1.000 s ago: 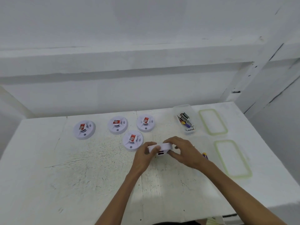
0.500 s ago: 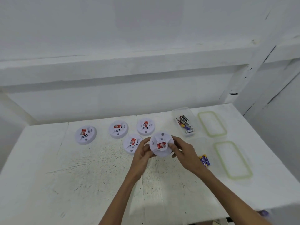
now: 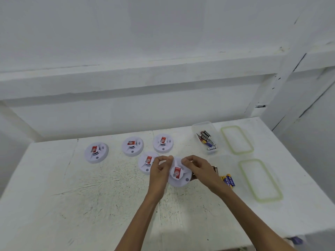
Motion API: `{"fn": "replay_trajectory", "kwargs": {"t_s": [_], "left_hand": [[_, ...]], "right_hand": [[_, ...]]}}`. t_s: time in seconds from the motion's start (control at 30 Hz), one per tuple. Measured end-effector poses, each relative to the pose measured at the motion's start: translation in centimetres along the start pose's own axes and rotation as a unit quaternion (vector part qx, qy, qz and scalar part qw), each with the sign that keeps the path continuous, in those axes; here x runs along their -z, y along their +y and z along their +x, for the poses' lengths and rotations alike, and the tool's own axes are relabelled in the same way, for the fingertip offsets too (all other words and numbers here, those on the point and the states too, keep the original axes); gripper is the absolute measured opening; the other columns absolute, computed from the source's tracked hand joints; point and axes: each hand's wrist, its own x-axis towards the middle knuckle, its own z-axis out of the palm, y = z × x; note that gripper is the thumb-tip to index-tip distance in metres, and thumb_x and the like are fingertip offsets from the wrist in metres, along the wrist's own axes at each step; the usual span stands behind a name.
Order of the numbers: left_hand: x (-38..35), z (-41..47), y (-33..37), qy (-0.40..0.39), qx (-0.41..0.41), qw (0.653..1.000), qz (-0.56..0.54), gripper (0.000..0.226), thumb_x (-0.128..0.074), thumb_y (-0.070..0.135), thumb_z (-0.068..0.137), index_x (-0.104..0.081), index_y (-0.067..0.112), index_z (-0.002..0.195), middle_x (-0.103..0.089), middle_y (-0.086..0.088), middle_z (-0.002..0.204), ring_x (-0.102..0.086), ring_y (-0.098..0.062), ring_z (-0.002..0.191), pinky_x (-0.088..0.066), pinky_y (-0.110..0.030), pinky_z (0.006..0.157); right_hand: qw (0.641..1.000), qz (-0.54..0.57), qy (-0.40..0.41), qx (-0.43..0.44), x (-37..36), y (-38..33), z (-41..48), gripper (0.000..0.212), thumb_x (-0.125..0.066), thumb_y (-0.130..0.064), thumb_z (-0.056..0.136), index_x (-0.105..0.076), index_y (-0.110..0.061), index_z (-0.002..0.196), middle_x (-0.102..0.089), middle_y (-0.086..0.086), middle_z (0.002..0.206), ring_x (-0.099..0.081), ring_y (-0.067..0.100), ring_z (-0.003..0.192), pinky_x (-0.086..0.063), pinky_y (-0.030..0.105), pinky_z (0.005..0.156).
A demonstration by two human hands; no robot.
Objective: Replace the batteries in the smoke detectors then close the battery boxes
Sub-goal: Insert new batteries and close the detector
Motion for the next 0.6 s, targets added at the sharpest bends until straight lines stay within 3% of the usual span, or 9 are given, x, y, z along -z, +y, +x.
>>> {"fn": "replay_trajectory", "kwargs": {"t_s": [0.1, 0.17, 0.23, 0.33, 0.47, 0.6], "left_hand": [[-0.1, 0.1, 0.0, 0.005, 0.057, 0.994, -0.090, 0.045, -0.059, 0.039, 0.101, -0.058, 0.005, 0.131, -0.070, -0.017, 0.123, -0.068, -0.033, 0.111, -0.056, -0.050, 0.098], [0.2, 0.3, -0.3, 0.003, 0.068, 0.987, -0.146, 0.067, -0.067, 0.041, 0.094, -0.047, 0.001, 0.144, -0.061, -0.024, 0.136, -0.061, -0.041, 0.123, -0.050, -0.058, 0.105], [0.4, -0.2, -0.1, -0.014, 0.057, 0.987, -0.151, 0.073, -0.075, 0.037, 0.082, -0.049, 0.002, 0.141, -0.063, -0.022, 0.133, -0.064, -0.038, 0.121, -0.056, -0.049, 0.097], [0.3, -1.2, -0.5, -0.071, 0.012, 0.992, -0.105, 0.071, -0.082, 0.022, 0.077, -0.050, 0.018, 0.141, -0.067, -0.007, 0.133, -0.066, -0.025, 0.120, -0.059, -0.035, 0.091], [0.3, -1.3, -1.4, -0.094, -0.032, 0.991, -0.085, 0.081, -0.079, 0.000, 0.083, -0.042, 0.029, 0.149, -0.059, 0.004, 0.144, -0.060, -0.019, 0.129, -0.057, -0.039, 0.095], [0.2, -1.4, -1.0, -0.098, -0.048, 0.992, -0.066, 0.080, -0.074, -0.002, 0.087, -0.042, 0.035, 0.149, -0.058, 0.014, 0.143, -0.059, -0.012, 0.129, -0.057, -0.039, 0.098]], "right_hand": [[1.000, 0.016, 0.011, -0.003, -0.5, 0.1, -0.1, 0.027, -0.060, -0.040, 0.096, -0.067, -0.015, 0.105, -0.075, 0.002, 0.092, -0.074, 0.021, 0.081, -0.063, 0.039, 0.071], [0.998, 0.063, 0.024, -0.016, -0.8, 0.2, -0.2, 0.028, -0.060, -0.035, 0.097, -0.065, -0.009, 0.106, -0.075, 0.006, 0.095, -0.074, 0.023, 0.084, -0.063, 0.043, 0.074], [0.992, 0.121, 0.037, -0.029, -1.1, 0.3, -0.3, 0.029, -0.059, -0.032, 0.098, -0.063, -0.005, 0.109, -0.074, 0.010, 0.099, -0.074, 0.027, 0.088, -0.062, 0.045, 0.077], [0.982, 0.171, 0.068, -0.045, -1.5, 0.5, -0.1, 0.031, -0.057, -0.030, 0.099, -0.062, -0.003, 0.113, -0.073, 0.013, 0.105, -0.074, 0.030, 0.092, -0.061, 0.048, 0.082], [0.980, 0.171, 0.086, -0.048, -1.9, 0.8, 0.0, 0.033, -0.061, -0.033, 0.097, -0.062, -0.007, 0.117, -0.074, 0.010, 0.107, -0.073, 0.026, 0.096, -0.061, 0.048, 0.082], [0.984, 0.158, 0.080, -0.035, -1.7, 0.7, -0.1, 0.029, -0.059, -0.031, 0.098, -0.067, -0.009, 0.115, -0.075, 0.008, 0.105, -0.074, 0.025, 0.095, -0.061, 0.047, 0.082]]}}
